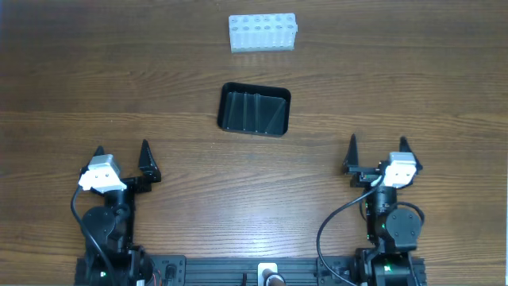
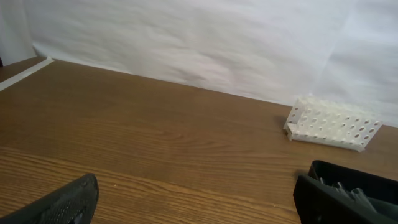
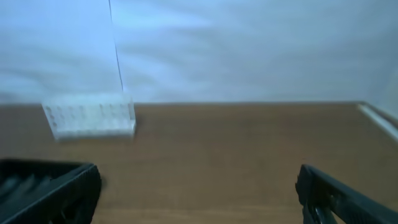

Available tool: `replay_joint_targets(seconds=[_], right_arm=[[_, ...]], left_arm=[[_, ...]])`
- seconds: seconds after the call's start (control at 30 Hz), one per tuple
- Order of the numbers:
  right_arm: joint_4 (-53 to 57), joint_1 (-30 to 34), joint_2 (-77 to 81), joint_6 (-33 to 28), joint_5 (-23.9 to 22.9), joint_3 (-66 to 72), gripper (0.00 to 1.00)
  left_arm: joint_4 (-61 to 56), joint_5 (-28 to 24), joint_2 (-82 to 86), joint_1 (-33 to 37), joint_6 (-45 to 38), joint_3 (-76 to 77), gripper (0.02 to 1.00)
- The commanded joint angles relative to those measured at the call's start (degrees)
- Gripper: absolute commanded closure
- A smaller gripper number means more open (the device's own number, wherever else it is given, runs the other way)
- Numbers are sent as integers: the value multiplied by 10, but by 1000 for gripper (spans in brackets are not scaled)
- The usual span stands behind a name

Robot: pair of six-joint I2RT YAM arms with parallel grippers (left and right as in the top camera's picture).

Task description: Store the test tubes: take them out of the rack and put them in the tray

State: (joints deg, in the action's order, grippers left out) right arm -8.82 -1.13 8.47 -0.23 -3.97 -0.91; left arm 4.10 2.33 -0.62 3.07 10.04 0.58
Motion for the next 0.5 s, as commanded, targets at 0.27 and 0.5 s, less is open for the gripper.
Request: replay_joint_targets(seconds=[0.27,0.5], right_arm=[[107,4,-5,-2,5,6,7],[129,4,-15,-1,10,6,7]], left_arm=[[0,-3,3,2,-7,-2,20],[0,-3,3,2,-7,-2,20]])
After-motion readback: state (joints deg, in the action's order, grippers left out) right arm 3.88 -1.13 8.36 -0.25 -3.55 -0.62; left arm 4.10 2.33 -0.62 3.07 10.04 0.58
